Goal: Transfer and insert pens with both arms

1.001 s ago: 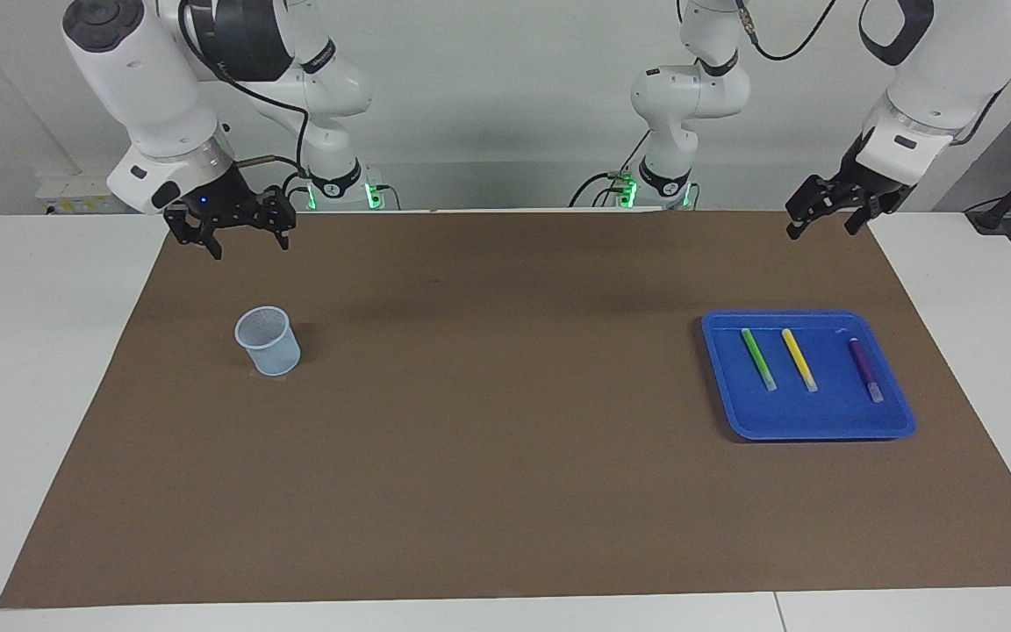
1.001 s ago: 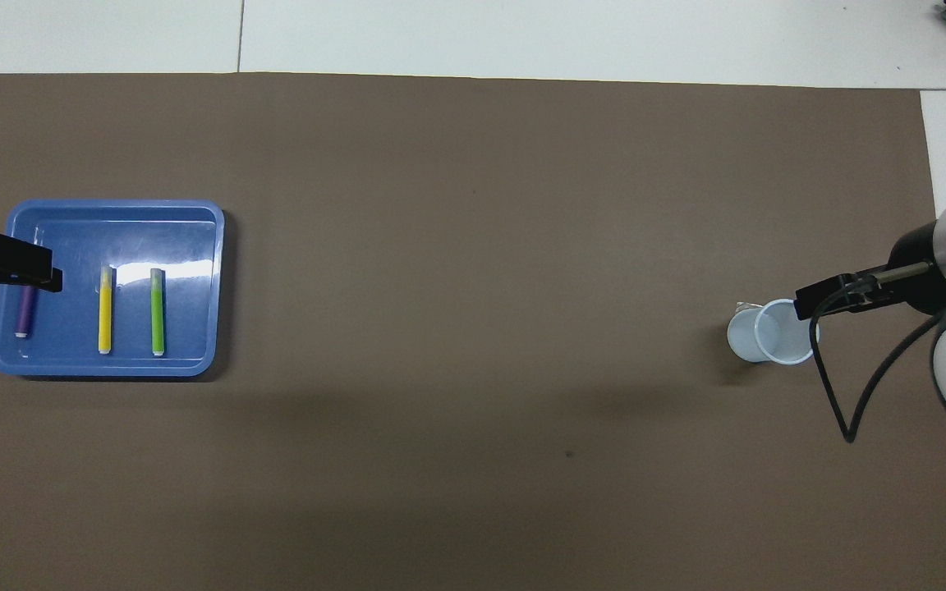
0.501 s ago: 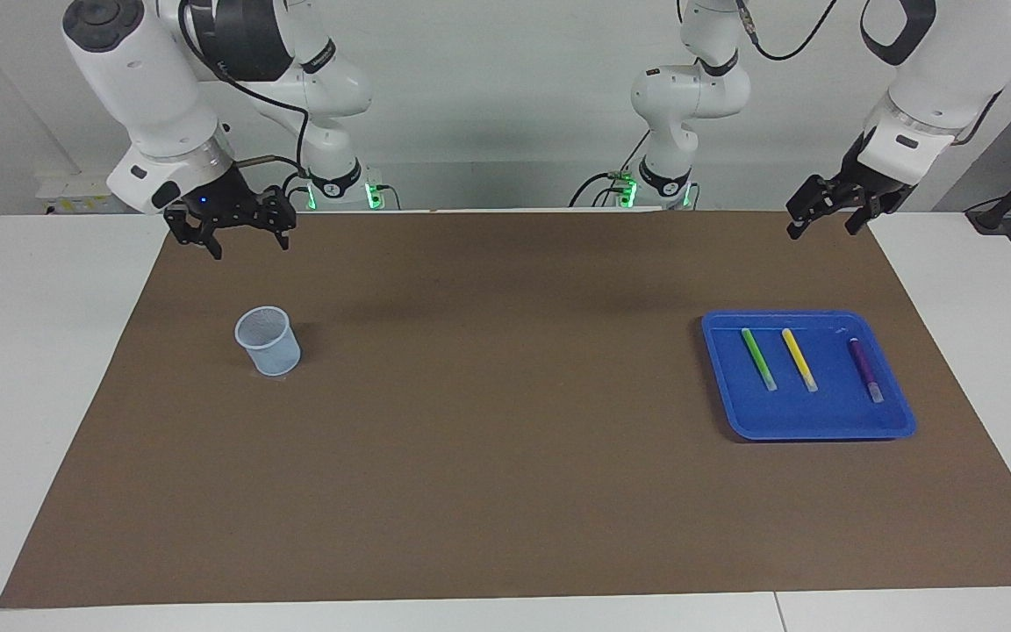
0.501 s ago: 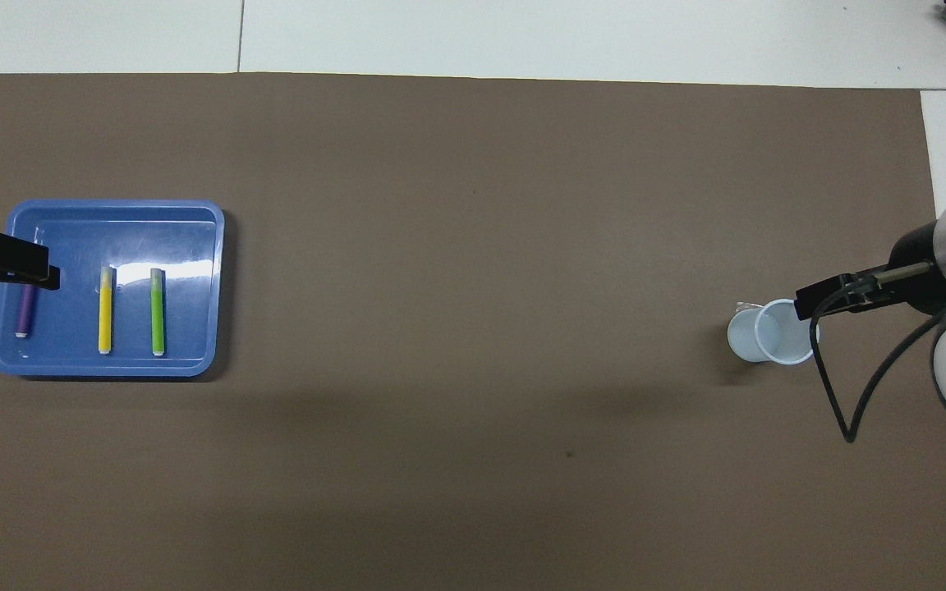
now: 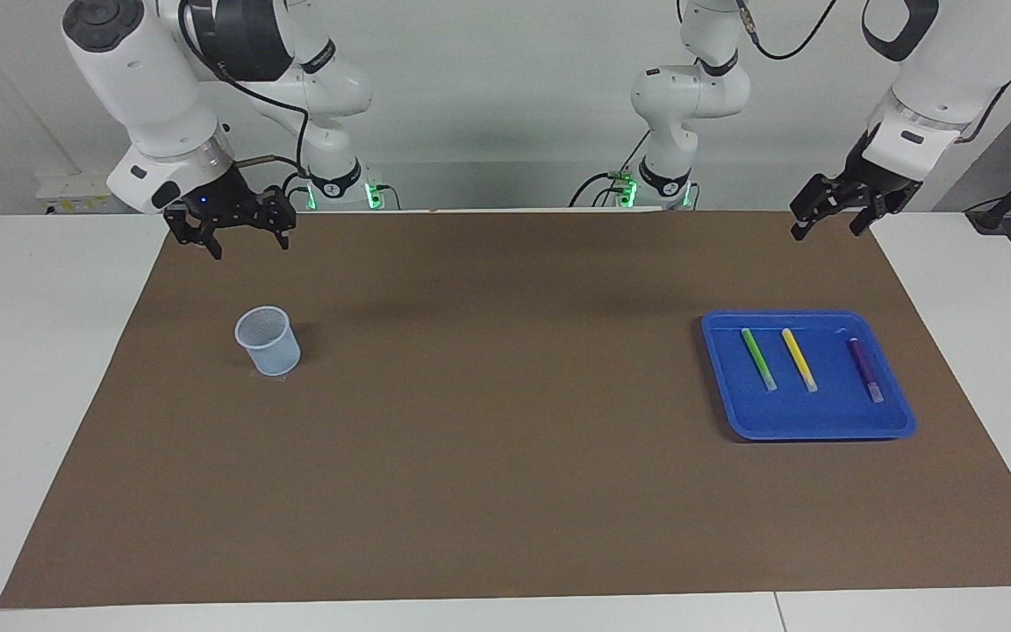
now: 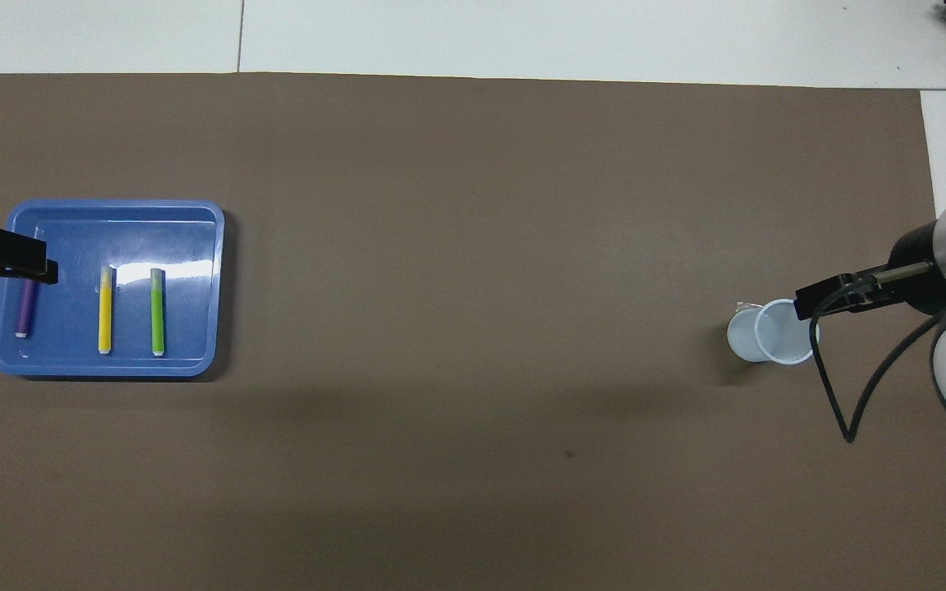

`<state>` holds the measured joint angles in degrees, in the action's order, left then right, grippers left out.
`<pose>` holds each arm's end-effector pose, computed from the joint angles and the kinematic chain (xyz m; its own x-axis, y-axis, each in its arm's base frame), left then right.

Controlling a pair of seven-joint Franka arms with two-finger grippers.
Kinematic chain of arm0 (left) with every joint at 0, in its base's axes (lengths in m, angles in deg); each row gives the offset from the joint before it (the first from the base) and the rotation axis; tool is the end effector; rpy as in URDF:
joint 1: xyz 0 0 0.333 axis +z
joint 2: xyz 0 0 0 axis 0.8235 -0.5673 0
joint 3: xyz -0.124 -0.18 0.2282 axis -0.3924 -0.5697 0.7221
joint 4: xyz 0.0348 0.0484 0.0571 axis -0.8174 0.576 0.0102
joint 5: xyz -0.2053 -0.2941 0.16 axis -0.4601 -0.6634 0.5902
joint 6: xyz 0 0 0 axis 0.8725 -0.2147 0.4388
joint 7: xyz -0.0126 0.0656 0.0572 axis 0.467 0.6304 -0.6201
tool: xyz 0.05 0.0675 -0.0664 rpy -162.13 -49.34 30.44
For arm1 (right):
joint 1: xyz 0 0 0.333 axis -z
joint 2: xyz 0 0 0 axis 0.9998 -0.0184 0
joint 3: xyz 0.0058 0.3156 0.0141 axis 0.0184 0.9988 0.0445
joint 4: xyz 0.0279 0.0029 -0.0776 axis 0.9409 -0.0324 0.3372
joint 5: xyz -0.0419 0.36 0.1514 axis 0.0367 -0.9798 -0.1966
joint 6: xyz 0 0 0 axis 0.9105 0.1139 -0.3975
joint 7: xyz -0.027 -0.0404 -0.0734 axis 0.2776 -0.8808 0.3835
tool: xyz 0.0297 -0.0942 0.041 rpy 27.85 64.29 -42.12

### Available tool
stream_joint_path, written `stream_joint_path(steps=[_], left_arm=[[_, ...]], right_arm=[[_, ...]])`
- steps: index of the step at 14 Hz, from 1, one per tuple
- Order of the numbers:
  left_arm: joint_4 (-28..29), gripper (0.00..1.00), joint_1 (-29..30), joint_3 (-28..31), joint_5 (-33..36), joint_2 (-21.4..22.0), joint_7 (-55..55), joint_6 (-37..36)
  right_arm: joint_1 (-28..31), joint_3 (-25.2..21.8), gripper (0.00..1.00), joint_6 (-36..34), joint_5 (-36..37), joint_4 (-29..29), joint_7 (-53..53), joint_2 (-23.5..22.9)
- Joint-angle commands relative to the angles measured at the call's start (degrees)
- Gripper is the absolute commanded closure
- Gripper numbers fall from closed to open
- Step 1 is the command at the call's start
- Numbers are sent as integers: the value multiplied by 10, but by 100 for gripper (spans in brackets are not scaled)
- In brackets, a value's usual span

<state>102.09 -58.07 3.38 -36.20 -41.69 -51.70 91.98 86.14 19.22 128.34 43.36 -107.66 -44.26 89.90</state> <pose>0.5419 -0.0052 0.6268 0.9987 0.0487 -0.0120 0.0492 -0.9978 0.0455 0.5380 0.0228 0.5813 0.9862 0.1456 -0.0786 0.1444 -0.9893 -0.0206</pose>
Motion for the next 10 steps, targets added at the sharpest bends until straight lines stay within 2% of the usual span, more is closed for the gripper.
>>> stream_joint_path(steps=[1,4,10], left_arm=[[4,0,11,0,-7,5,-2,11],[21,0,16,0,-6,11,5,31],[129,0,36,0,-6,54,5,103]], right_arm=[[3,-1,0,-3,-6,4,-8,-1],[3,-1,0,-3,-6,4,-8,-1],[3,-1,0,-3,-6,4,-8,-1]])
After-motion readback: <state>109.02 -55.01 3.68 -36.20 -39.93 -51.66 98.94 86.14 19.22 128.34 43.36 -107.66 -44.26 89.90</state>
